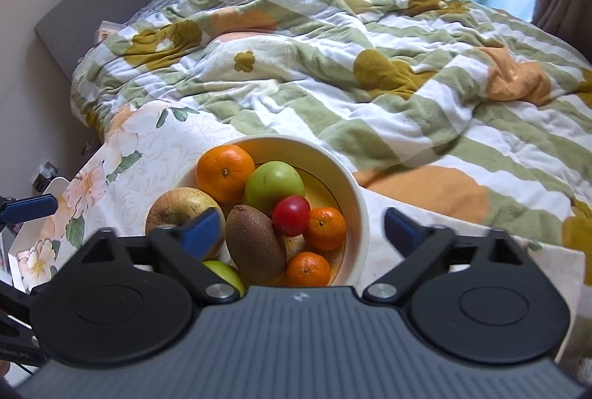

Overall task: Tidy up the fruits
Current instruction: 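Move the left gripper to the second cherry tomato while the right gripper approaches the orange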

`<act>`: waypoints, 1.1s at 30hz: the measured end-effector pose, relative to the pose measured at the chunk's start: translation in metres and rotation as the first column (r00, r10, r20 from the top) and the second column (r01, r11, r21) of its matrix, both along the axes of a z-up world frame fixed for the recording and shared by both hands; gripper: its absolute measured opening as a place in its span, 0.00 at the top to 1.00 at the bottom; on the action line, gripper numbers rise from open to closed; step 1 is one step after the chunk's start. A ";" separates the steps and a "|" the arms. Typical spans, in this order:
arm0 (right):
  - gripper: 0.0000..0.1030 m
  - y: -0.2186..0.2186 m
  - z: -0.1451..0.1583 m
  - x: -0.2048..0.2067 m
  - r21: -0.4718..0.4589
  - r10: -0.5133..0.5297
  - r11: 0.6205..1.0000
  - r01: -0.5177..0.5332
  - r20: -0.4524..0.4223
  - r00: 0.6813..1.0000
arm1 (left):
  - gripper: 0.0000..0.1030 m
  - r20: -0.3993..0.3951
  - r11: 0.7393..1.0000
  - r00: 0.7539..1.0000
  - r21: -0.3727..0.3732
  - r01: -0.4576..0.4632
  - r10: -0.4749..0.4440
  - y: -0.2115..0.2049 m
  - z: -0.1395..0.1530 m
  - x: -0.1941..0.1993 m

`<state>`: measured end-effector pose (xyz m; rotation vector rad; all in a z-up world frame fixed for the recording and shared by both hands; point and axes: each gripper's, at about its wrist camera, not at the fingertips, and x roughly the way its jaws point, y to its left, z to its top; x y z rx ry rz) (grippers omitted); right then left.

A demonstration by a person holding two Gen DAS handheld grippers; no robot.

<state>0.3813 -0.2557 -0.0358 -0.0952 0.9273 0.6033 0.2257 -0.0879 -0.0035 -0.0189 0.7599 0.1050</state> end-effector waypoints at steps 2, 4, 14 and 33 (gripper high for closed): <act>0.00 -0.003 0.007 -0.008 0.001 -0.007 1.000 0.007 0.011 1.000 | 0.00 0.009 1.000 1.000 0.001 0.008 -0.008 -0.001 0.007 -0.007; 0.00 -0.005 0.016 -0.018 -0.003 -0.010 1.000 0.010 0.022 1.000 | 0.00 0.023 1.000 1.000 -0.005 0.017 -0.017 -0.001 0.013 -0.015; 0.00 -0.031 0.067 -0.082 -0.020 -0.120 0.992 0.123 0.113 0.986 | 0.00 0.075 0.995 0.992 -0.009 0.100 -0.100 -0.005 0.040 -0.056; 0.00 -0.065 0.053 -0.200 -0.114 -0.223 0.962 0.249 0.200 0.954 | 0.00 0.038 0.965 0.967 -0.051 0.255 -0.254 -0.029 0.017 -0.108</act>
